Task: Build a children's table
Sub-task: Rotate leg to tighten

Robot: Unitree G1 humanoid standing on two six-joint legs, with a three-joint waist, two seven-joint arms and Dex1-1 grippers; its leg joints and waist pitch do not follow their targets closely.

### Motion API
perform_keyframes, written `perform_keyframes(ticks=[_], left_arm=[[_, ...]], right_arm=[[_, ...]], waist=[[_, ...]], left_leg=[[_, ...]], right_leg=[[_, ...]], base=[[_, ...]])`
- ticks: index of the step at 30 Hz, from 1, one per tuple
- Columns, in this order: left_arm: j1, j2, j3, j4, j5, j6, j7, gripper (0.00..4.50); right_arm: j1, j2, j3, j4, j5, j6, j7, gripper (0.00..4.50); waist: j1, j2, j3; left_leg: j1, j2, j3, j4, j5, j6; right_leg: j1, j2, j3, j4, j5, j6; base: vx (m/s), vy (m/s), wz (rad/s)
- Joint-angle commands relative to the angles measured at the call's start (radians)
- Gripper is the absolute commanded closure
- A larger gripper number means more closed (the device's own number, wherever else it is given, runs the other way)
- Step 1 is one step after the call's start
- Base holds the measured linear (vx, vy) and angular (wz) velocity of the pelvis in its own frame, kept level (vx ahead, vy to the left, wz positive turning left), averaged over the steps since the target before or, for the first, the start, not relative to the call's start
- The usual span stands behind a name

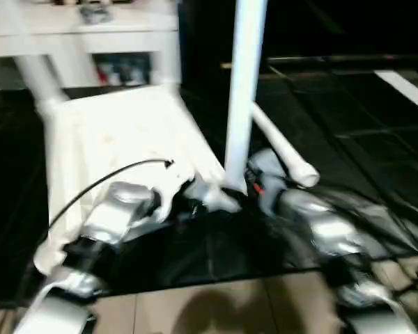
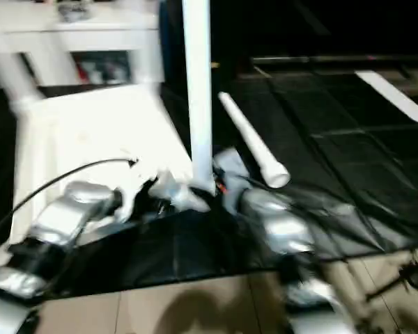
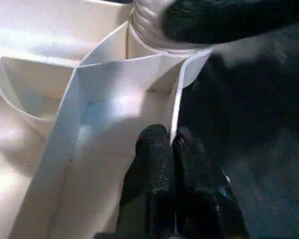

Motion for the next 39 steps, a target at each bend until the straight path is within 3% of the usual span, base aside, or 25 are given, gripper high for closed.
perform_keyframes(ticks=[1, 3, 5, 9, 15, 18, 21, 25, 32, 36, 39], left_arm=[[-0.049, -0.073, 0.019, -0.064, -0.034, 0.012, 0.068, 4.5], [-0.047, -0.085, 0.017, -0.077, -0.03, 0.025, 0.078, 4.5], [-0.044, -0.088, 0.016, -0.085, -0.027, 0.031, 0.081, 4.5], [-0.028, -0.072, 0.004, -0.112, -0.027, 0.031, 0.071, 4.5], [-0.006, -0.017, -0.012, -0.122, -0.036, -0.014, -0.004, 4.5], [0.003, 0.029, -0.027, -0.109, -0.035, -0.099, -0.078, 4.5], [0.024, 0.089, -0.055, -0.107, -0.042, -0.162, -0.187, 4.5], [0.04, 0.158, -0.094, -0.115, -0.046, -0.204, -0.311, 4.5], [0.035, 0.225, -0.164, -0.083, -0.024, -0.286, -0.446, 4.5], [0.024, 0.243, -0.189, -0.066, -0.015, -0.316, -0.503, 4.5], [0.017, 0.252, -0.205, -0.057, -0.009, -0.334, -0.532, 4.5]], right_arm=[[-0.029, 0.098, 0.08, 0.02, 0.013, 0.017, -0.019, 1.78], [-0.036, 0.113, 0.072, 0.021, 0.02, 0.008, -0.023, 1.78], [-0.035, 0.119, 0.069, 0.014, 0.024, 0.007, -0.015, 1.22], [-0.016, 0.113, 0.078, -0.016, 0.02, 0.01, 0.025, 0.86], [0.02, 0.044, 0.086, -0.072, 0.051, -0.017, 0.133, 0.18], [0.041, -0.013, 0.074, -0.1, 0.076, -0.015, 0.211, 0.04], [0.066, -0.106, 0.076, -0.138, 0.093, -0.031, 0.345, 0.04], [0.082, -0.211, 0.064, -0.182, 0.136, -0.014, 0.511, 0.04], [0.061, -0.322, 0.094, -0.19, 0.173, 0.015, 0.698, 0.04], [0.044, -0.358, 0.128, -0.18, 0.164, 0.019, 0.77, 0.04], [0.033, -0.369, 0.153, -0.174, 0.155, 0.017, 0.802, 0.04]], waist=[[0.007, 0.002, -0.065], [0.004, 0.002, -0.069], [0.004, 0.002, -0.072], [0.005, 0.001, -0.075], [0.006, 0.001, -0.069], [0.011, -0.003, -0.068], [0.017, 0.001, -0.069], [0.04, 0.001, -0.069], [0.066, 0.001, -0.067], [0.07, -0.006, -0.066], [0.077, -0.005, -0.067]], left_leg=[[-0.004, 0.017, -0.011, -0.06, -0.126, 0.028], [-0.008, 0.02, -0.011, -0.058, -0.088, 0.049], [-0.009, 0.021, -0.01, -0.054, -0.059, 0.068], [-0.013, 0.021, -0.01, -0.05, -0.014, 0.1], [-0.01, 0.024, -0.009, -0.053, -0.067, 0.097], [-0.009, 0.025, -0.008, -0.054, -0.084, 0.095], [-0.007, 0.026, -0.009, -0.053, -0.085, 0.095], [-0.002, 0.029, -0.005, -0.051, -0.083, 0.102], [0.005, 0.034, -0.004, -0.052, -0.118, 0.082], [-0.002, 0.032, -0.004, -0.053, -0.121, 0.075], [0.0, 0.033, -0.005, -0.052, -0.118, 0.071]], right_leg=[[0.065, -0.085, 0.059, -0.091, -0.279, -0.128], [0.067, -0.084, 0.061, -0.081, -0.182, -0.15], [0.069, -0.084, 0.064, -0.071, -0.106, -0.169], [0.072, -0.086, 0.064, -0.057, 0.007, -0.202], [0.071, -0.088, 0.064, -0.068, -0.073, -0.187], [0.069, -0.086, 0.065, -0.071, -0.099, -0.178], [0.069, -0.085, 0.065, -0.068, -0.093, -0.173], [0.062, -0.084, 0.067, -0.065, -0.083, -0.177], [0.056, -0.086, 0.067, -0.07, -0.145, -0.176], [0.059, -0.088, 0.066, -0.073, -0.192, -0.155], [0.056, -0.089, 0.066, -0.074, -0.216, -0.145]], base=[[0.0, 0.0, 0.0], [0.0, 0.0, 0.0], [0.0, 0.0, 0.0], [0.0, 0.0, 0.0], [0.0, 0.0, 0.0], [0.0, 0.0, 0.0], [0.0, 0.0, 0.0], [0.0, 0.0, 0.0], [0.0, 0.0, 0.0], [0.0, 0.0, 0.0], [0.0, 0.0, 0.0]])
